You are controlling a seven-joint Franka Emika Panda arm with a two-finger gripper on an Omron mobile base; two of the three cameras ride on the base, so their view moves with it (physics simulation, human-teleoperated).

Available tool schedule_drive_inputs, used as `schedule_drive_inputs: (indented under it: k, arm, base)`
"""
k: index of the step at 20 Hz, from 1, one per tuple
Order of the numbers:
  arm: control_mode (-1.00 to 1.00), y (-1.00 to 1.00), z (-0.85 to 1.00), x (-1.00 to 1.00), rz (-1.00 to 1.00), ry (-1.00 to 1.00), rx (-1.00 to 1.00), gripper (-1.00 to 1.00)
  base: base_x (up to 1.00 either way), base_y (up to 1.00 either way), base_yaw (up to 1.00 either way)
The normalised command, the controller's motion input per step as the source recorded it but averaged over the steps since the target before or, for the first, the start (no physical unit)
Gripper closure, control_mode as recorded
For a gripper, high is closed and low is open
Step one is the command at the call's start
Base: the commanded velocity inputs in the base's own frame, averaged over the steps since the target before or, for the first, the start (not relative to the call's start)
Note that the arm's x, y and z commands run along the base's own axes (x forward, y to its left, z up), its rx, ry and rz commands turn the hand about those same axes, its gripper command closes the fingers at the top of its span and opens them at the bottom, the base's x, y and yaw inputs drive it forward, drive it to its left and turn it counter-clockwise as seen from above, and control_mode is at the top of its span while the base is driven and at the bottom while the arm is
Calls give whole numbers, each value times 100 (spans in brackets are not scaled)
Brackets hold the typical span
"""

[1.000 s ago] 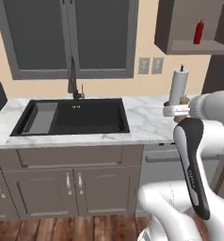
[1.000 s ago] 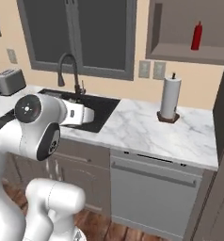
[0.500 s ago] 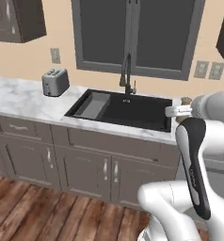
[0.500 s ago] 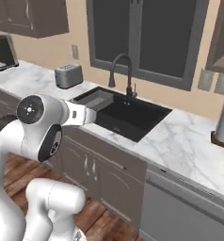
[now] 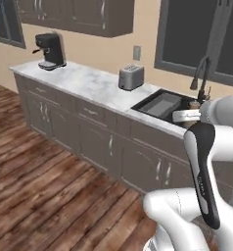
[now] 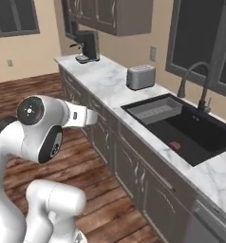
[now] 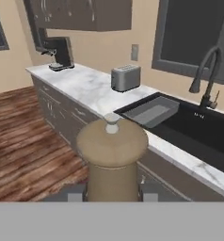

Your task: Take 2 condiments from the cabinet and move them on the counter near the stove.Make sure the condiments are lined up with each other, next to each other.

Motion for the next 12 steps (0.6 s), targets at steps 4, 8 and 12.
schedule_drive_inputs:
  k: [4, 8, 12]
  arm:
    - [100, 0, 0, 0, 0, 0, 0, 100]
    - [100, 0, 0, 0, 0, 0, 0, 100]
    - [100, 0, 0, 0, 0, 0, 0, 100]
  base:
    - [0, 19, 69]
    - [0, 14, 68]
    - [0, 18, 66]
